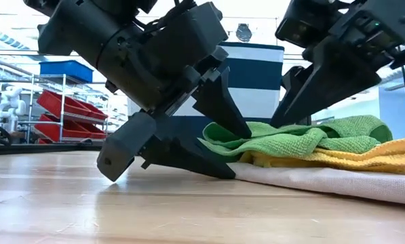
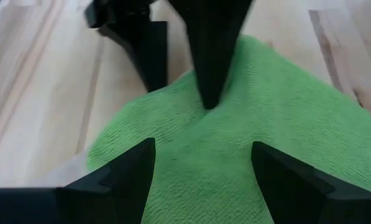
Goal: Fold towel
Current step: Put the stacked towels into the laundry bin
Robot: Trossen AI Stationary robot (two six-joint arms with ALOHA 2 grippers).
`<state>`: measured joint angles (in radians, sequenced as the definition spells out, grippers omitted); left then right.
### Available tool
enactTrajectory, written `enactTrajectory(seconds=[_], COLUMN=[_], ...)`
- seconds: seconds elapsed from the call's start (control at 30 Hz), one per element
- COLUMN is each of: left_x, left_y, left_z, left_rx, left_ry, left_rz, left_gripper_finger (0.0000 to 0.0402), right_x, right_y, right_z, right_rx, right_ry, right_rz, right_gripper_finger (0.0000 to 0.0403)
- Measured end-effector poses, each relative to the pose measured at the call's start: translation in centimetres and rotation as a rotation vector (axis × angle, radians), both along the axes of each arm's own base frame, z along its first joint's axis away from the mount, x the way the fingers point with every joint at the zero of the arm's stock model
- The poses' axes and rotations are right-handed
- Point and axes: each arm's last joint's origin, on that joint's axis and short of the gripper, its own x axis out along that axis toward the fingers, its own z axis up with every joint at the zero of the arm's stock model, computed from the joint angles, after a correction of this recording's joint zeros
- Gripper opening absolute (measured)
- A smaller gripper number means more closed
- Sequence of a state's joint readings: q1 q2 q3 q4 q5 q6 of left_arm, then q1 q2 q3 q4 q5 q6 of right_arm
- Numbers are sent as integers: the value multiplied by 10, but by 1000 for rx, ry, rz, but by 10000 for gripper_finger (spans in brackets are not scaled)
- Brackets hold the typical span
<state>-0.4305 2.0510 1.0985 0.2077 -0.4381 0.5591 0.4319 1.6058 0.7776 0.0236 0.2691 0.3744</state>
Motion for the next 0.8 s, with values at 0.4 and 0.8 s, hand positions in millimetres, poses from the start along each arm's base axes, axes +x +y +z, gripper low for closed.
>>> enactTrajectory(seconds=[0.4,0.8], left_x=[-2,3], left_y=[-2,17], left_z=[0,-6], left_rx=[37,-45], left_ry=[-7,65], left_rz=[27,50], left_gripper_finger=[310,310], right_x=[-1,16], right_y=[-9,-1], right_z=[-4,-30], right_rx=[125,221], right_ry=[99,62], right_rz=[-51,-7], right_gripper_finger=[253,253])
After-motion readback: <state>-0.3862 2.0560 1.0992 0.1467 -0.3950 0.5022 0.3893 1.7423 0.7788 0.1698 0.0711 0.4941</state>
